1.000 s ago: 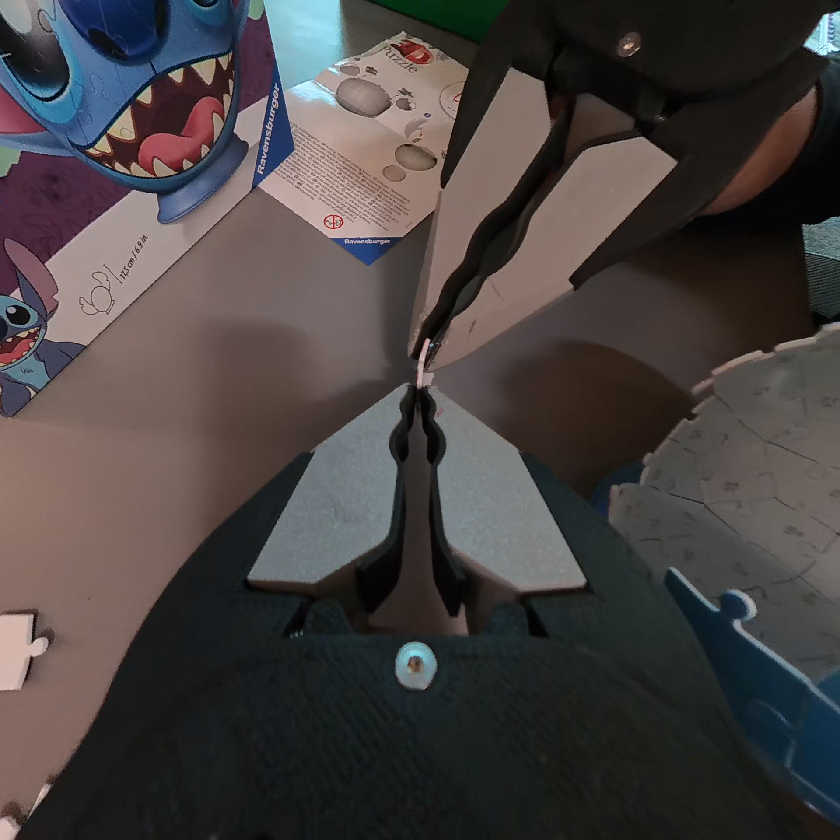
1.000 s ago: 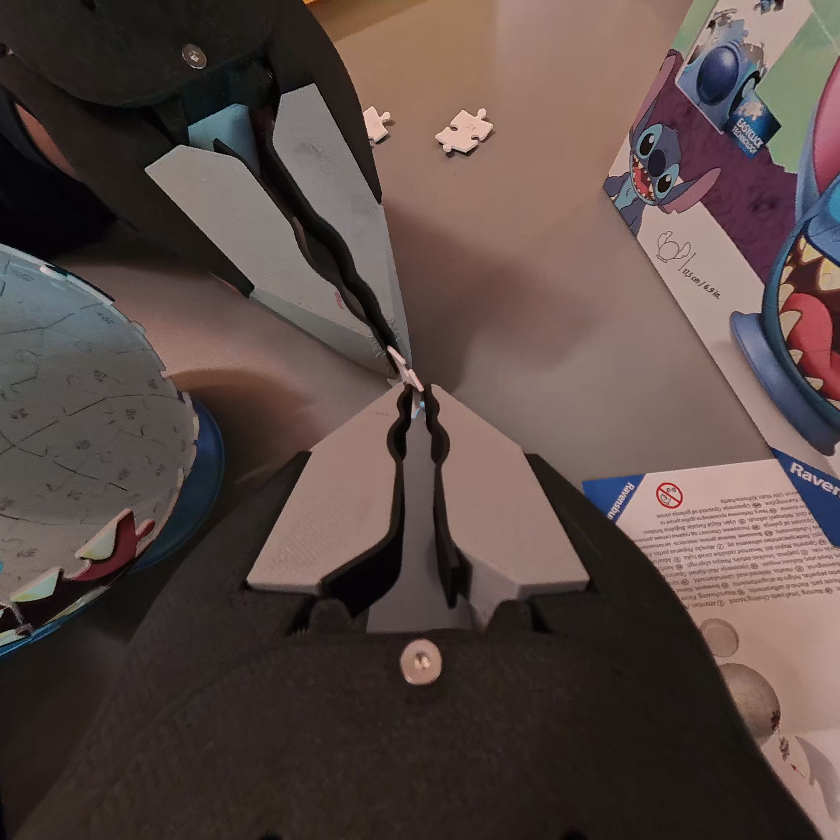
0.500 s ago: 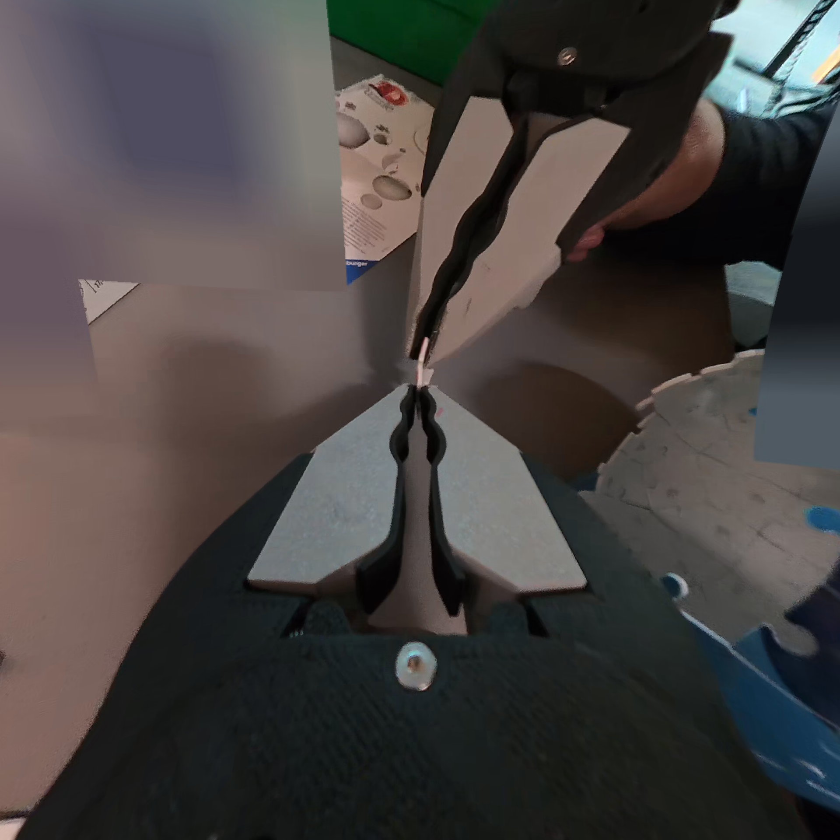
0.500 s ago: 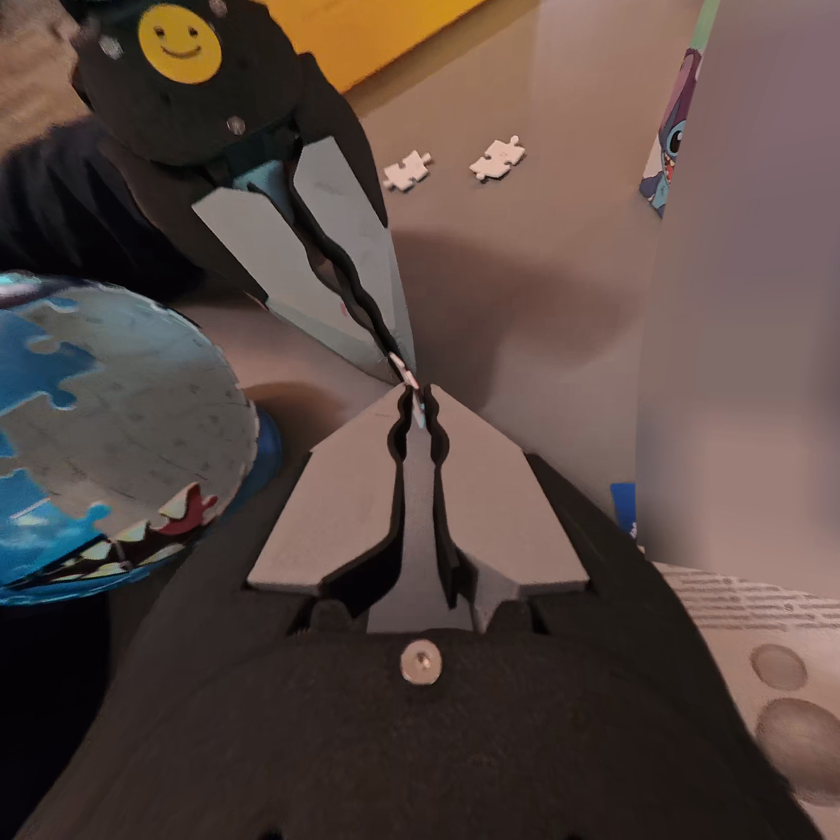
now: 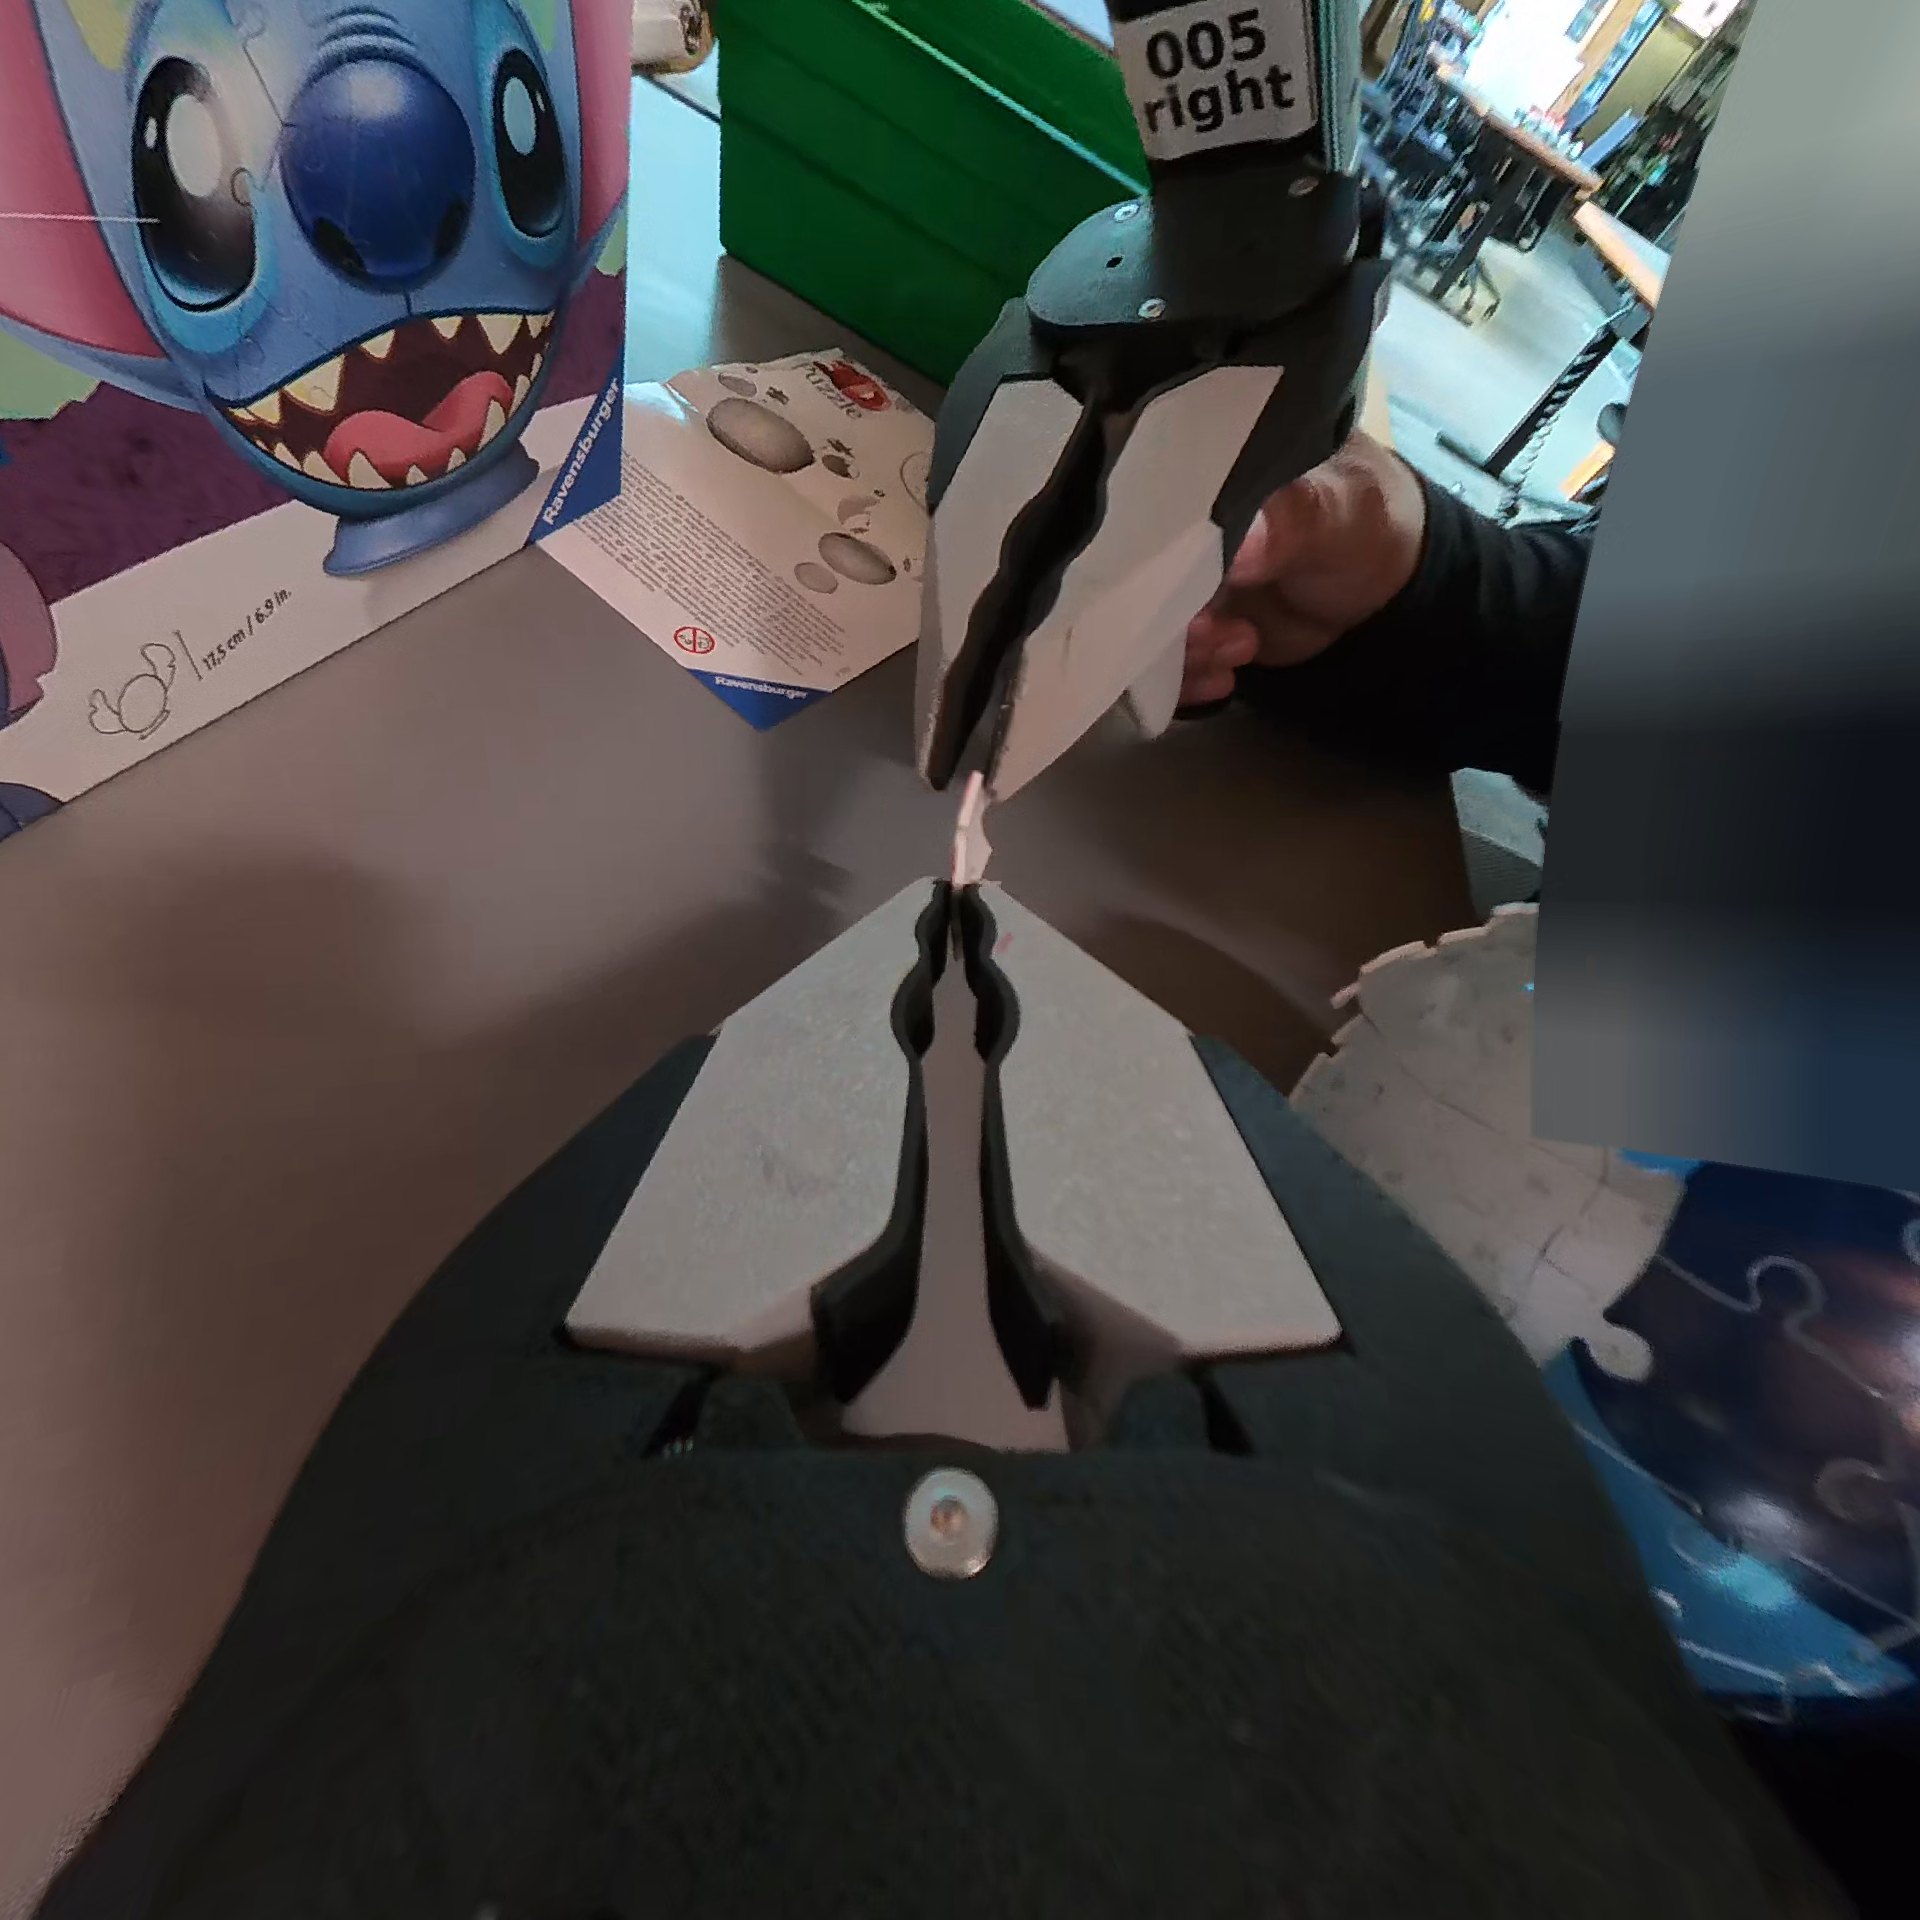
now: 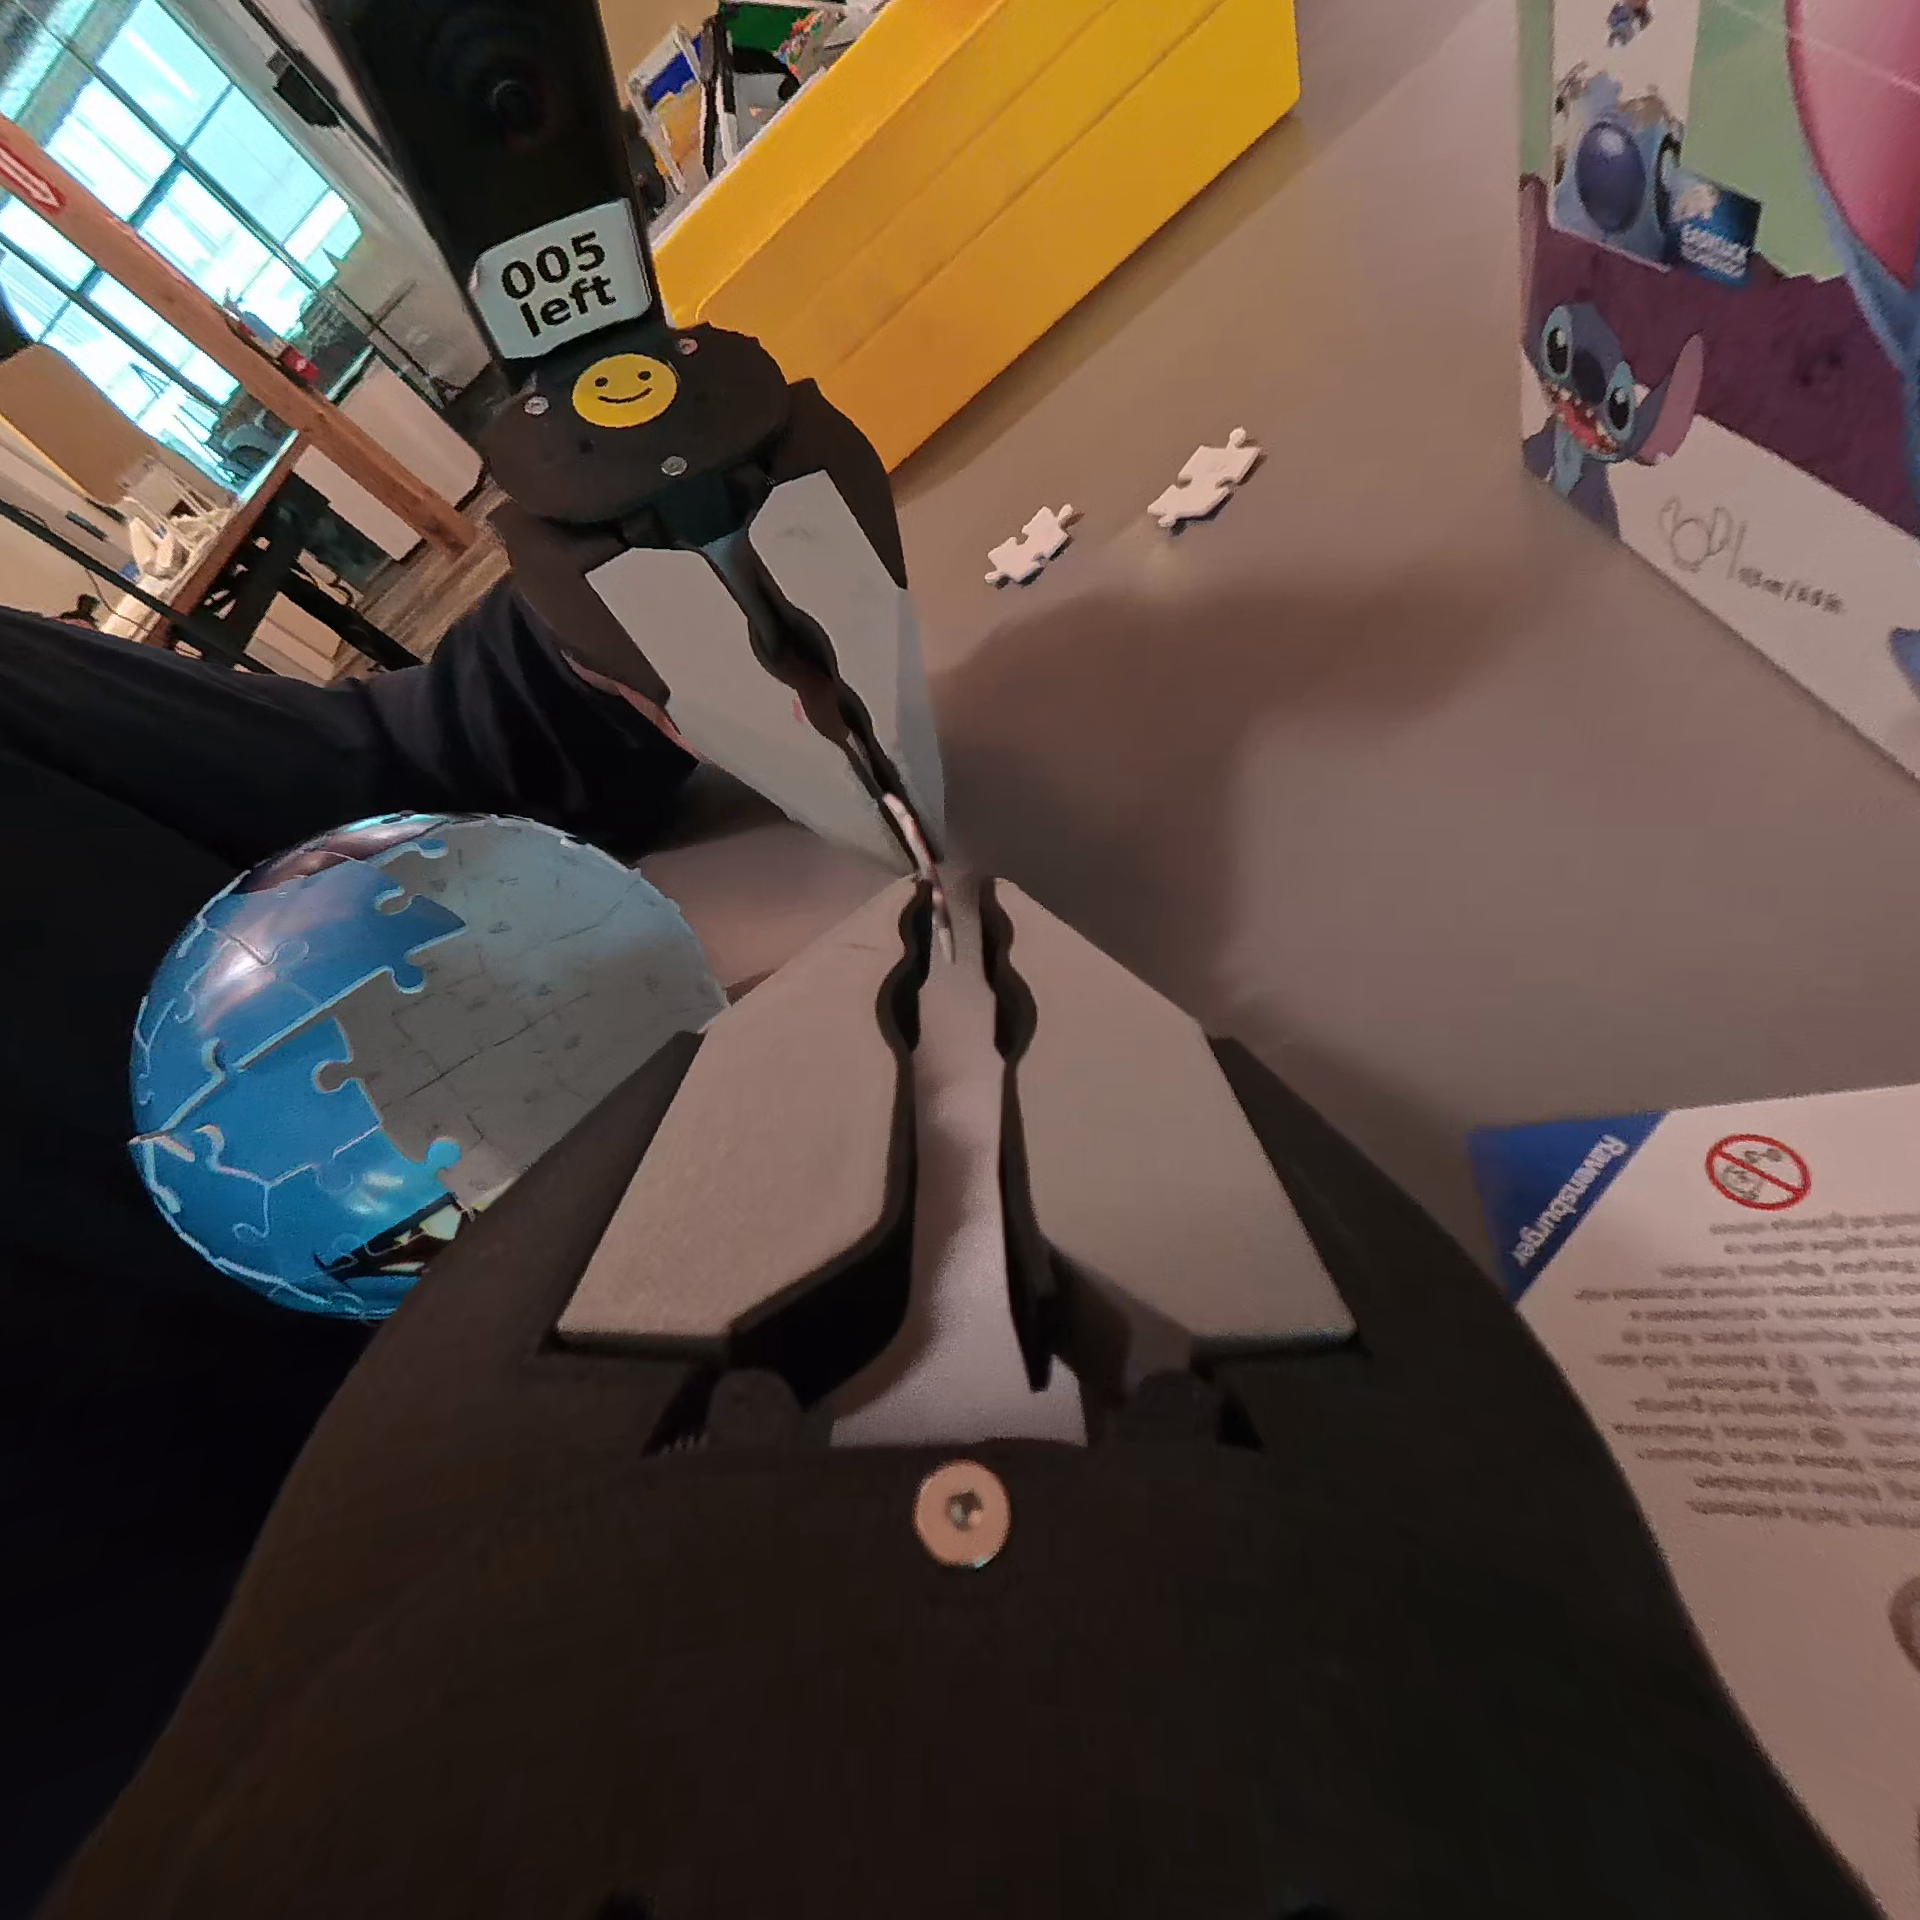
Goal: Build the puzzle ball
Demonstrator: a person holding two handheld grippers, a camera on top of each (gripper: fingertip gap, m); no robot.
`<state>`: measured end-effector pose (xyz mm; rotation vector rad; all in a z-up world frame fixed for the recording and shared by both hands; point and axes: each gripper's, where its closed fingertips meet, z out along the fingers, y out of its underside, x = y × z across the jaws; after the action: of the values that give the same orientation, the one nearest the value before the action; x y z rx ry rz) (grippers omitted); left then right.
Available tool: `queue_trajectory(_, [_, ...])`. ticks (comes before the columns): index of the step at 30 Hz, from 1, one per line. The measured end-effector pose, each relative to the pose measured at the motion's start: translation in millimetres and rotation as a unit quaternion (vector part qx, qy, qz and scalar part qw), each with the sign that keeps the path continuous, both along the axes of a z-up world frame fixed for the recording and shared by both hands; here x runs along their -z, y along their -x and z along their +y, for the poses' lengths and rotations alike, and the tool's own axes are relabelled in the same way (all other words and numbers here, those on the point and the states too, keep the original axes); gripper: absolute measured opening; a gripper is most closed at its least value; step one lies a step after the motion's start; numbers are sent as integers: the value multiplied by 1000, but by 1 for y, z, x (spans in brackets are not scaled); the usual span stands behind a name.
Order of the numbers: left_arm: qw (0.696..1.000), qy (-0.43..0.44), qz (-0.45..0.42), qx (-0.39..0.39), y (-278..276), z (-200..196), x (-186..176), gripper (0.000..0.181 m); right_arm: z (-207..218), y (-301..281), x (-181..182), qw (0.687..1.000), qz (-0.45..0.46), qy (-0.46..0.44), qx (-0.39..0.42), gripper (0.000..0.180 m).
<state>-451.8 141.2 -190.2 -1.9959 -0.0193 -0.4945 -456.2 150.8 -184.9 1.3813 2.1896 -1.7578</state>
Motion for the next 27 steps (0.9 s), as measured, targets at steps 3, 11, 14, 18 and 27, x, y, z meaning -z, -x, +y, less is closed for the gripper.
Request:
queue_trajectory(3, [999,-18,-39,21,-7,-1,-7,0,-1,-2,-8,1000,9,18,-10,12])
queue_trajectory(11, [998,-21,-58,26,-8,0,-9,0,-9,-8,-6,1000,3,9,-29,0])
queue_trajectory(14, [999,4,-38,26,-1,-6,-5,25,-7,-8,-5,999,-9,22,-26,0])
queue_trajectory(18, [999,-17,-26,12,12,-13,-17,21,-3,-8,-3,999,-23,32,-23,0])
queue_trajectory(27, [1000,10,-5,-9,23,-18,-9,19,-20,-33,7,995,-57,3,-82,0])
